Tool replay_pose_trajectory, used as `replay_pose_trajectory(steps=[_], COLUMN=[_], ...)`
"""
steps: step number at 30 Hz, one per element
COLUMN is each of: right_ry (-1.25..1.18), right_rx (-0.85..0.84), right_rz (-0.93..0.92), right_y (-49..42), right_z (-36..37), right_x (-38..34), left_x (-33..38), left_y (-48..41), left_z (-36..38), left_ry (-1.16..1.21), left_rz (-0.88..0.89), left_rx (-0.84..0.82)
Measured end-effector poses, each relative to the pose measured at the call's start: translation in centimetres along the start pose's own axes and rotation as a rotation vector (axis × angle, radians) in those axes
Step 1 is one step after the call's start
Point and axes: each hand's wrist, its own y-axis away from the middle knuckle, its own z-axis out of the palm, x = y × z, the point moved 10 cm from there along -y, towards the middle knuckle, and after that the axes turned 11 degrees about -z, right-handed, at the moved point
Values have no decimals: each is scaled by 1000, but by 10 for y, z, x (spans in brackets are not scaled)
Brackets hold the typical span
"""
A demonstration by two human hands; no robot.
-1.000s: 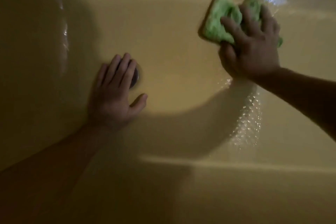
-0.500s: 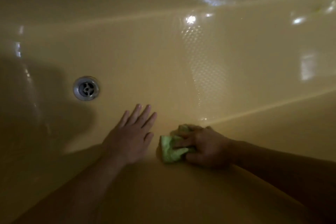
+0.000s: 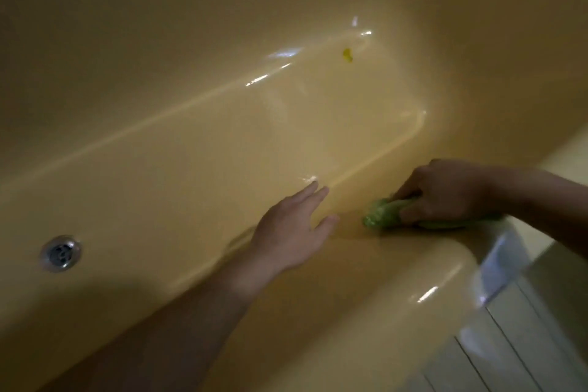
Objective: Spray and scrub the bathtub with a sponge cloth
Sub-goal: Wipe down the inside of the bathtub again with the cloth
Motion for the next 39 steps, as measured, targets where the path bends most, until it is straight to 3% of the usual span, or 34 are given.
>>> replay_pose_trajectory(steps=[3,6,8,11,14,16,19,21,23,25,27,30,33,35,37,39], right_ry=[23,45,-38,-232,-426,-429,-208,-119,-171,-376,-548,-620,-623,-512,-494,-625], right_rx=[260,605,835,1073,1232,1295,1323,1347,1371,1401,1439,1546,1452,1450,1448,1415], right_rz=[91,188,248,386,515,501,212,131,275,470,580,519,308,277,407,554], right_y=[53,103,133,160,165,165,163,166,171,178,179,179,164,165,169,171], right_z=[-23,-26,-18,-10,-6,3,17,17,10,10,21,53,76,64,47,33], right_x=[63,123,164,233,248,219,174,200,257,313,320,254,198,219,265,314], left_x=[90,178,220,254,279,288,293,298,303,308,310,314,319,322,324,325], left_y=[-7,-3,2,0,4,8,10,12,11,9,7,6,4,3,1,-1], left_z=[11,43,67,71,66,62,61,60,60,63,64,67,71,74,78,80], left_ry=[111,208,84,-176,-365,-410,-435,-429,-421,-438,-438,-456,-467,-470,-473,-480], left_rz=[37,50,89,137,180,209,193,187,201,209,199,220,247,256,247,223], left_rx=[30,-141,-219,-38,152,280,361,393,425,437,442,454,448,439,411,395])
